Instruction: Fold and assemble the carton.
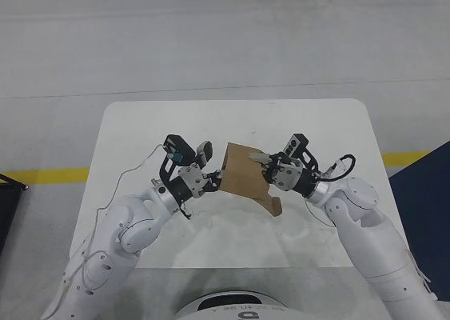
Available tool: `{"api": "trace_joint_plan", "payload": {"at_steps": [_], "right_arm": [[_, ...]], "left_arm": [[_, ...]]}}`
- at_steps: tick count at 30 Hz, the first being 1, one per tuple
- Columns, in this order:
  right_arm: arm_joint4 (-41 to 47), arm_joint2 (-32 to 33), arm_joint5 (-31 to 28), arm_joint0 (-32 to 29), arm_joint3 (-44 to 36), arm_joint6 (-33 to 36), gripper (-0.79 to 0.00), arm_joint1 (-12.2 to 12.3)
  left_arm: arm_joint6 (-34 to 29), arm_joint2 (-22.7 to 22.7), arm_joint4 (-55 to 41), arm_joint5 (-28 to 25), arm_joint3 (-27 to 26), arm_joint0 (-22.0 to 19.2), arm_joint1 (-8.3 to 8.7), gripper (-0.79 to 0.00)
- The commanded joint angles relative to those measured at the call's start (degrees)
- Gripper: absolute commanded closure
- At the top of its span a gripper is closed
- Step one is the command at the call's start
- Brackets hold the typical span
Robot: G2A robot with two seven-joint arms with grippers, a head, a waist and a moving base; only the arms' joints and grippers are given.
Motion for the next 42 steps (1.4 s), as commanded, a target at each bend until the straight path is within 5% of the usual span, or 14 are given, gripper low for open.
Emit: {"api": "trace_joint_plan", "payload": {"at_steps": [1,17,24,27,42], "right_arm": [[-0.03,-0.02,-0.03,0.05,-0.02,0.02,0.000,0.00],[0.05,0.14,-0.21,0.04,-0.08,-0.08,0.000,0.04],[0.24,0.73,-0.66,-0.69,-0.54,-0.23,0.000,0.13],[0.54,0.88,-0.96,-1.00,-0.81,-0.15,0.000,0.14],[4.44,1.48,-2.96,-2.47,-2.10,1.67,0.000,0.01]], "left_arm": [[-0.03,-0.37,0.16,0.10,-0.05,0.10,0.02,-0.699],[-0.23,-1.67,2.66,0.62,-1.28,1.08,0.02,-0.622],[-0.15,-2.26,2.94,0.41,-1.66,1.45,0.02,-0.674],[0.09,-2.85,2.72,0.60,-1.94,1.89,0.05,-0.785],[2.96,-12.11,-12.61,-1.50,-2.81,7.13,0.56,-0.785]]}}
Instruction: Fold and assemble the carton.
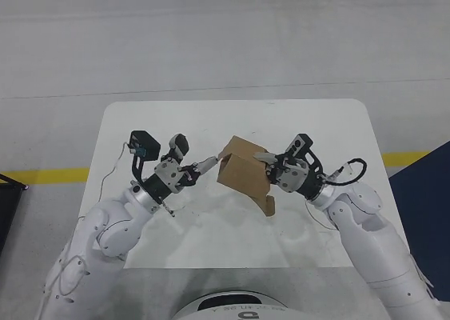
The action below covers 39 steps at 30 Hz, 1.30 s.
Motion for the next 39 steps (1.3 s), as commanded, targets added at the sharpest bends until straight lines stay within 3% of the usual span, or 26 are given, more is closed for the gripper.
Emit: {"api": "trace_joint_plan", "payload": {"at_steps": [1,7,20,39], "right_arm": [[1.04,0.15,-0.36,-0.31,-0.32,0.53,0.000,-0.03],[5.02,-0.39,-1.40,-0.84,-0.75,3.74,0.000,-0.27],[2.91,-3.11,-1.68,0.23,0.42,4.44,0.000,-0.57],[2.02,-3.25,-1.82,0.71,0.70,5.61,0.000,-0.54]], "left_arm": [[0.44,-3.01,-3.30,-0.35,0.15,1.22,0.20,-0.785],[-0.48,-7.65,-3.71,-0.58,-0.19,3.60,0.64,-0.785],[-4.25,0.69,-0.83,-2.60,-0.69,0.33,-0.05,-0.785],[-5.08,2.46,-0.04,-2.19,-0.11,-1.45,-0.36,-0.785]]}}
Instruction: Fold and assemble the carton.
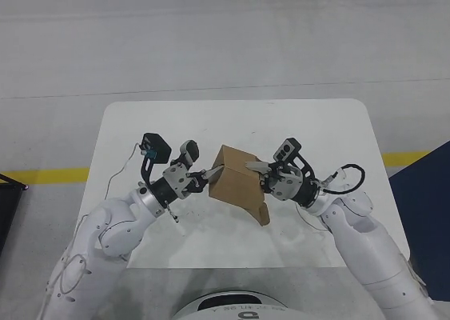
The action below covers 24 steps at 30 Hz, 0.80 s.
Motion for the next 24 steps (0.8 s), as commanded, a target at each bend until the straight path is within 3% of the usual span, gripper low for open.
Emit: {"api": "trace_joint_plan", "payload": {"at_steps": [1,14,24], "right_arm": [[0.08,0.05,-0.18,0.09,0.18,-0.11,0.000,-0.02],[-3.03,1.17,0.39,-0.37,-1.17,-2.27,0.000,0.27],[-3.56,1.22,0.49,-0.36,-1.20,-2.74,0.000,0.30]], "left_arm": [[0.20,-0.67,0.02,0.29,0.01,0.10,0.05,-0.785],[1.94,-8.73,-0.64,1.42,-0.36,4.74,0.76,-0.785],[3.97,-11.04,-2.55,2.30,0.01,7.60,0.74,-0.785]]}}
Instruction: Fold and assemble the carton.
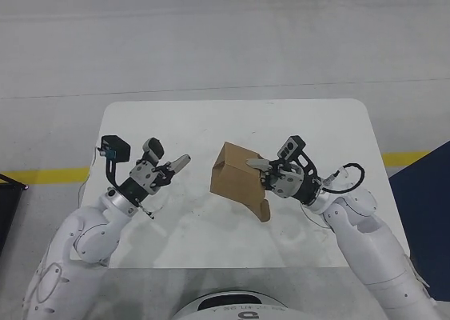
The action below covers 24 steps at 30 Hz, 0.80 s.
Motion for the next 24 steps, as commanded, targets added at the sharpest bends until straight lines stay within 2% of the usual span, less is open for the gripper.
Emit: {"api": "trace_joint_plan", "payload": {"at_steps": [1,3,5,6,9,11,16,19,21,23,24], "right_arm": [[-4.23,-0.24,1.09,0.45,-0.17,-1.34,0.000,0.20],[-12.57,-0.54,4.58,1.98,-1.15,-1.08,0.000,0.79],[-17.58,-0.27,7.62,3.99,-1.63,1.36,0.000,1.33],[-22.89,-0.42,9.92,5.41,-2.20,2.88,0.000,1.79],[-34.31,-2.13,15.55,9.47,-3.32,9.91,0.000,2.90],[-45.17,-4.66,17.55,12.73,-3.94,14.70,0.000,3.73],[-62.09,-11.53,18.10,20.66,-4.25,25.48,0.000,4.71],[-75.49,-17.77,15.65,25.06,-3.31,30.78,0.000,5.08],[-79.50,-20.92,14.13,27.09,-2.90,32.31,0.000,4.92],[-83.12,-23.75,13.05,28.64,-2.79,33.38,-0.154,4.70],[-83.40,-24.76,12.88,29.04,-2.75,33.55,-0.474,4.53]], "left_arm": [[0.74,-0.45,-0.22,0.47,0.25,0.37,-0.04,-0.785],[1.40,-1.09,-0.33,0.71,0.43,0.71,-0.05,-0.785],[2.02,-2.00,-0.07,0.98,0.73,1.15,-0.03,-0.785],[2.35,-2.49,0.11,1.17,0.91,1.39,-0.02,-0.785],[3.44,-3.66,1.02,2.09,1.25,2.19,-0.02,-0.785],[4.31,-4.12,1.78,3.04,1.32,2.76,-0.07,-0.785],[5.52,-4.32,3.16,3.83,1.03,4.12,-0.20,-0.785],[6.07,-4.37,4.60,4.44,0.85,4.81,-0.26,-0.785],[6.54,-4.48,5.04,4.87,0.71,5.14,-0.32,-0.785],[6.84,-4.65,5.88,5.50,0.54,5.47,-0.36,-0.785],[6.94,-4.66,6.12,5.57,0.46,5.62,-0.38,-0.785]]}}
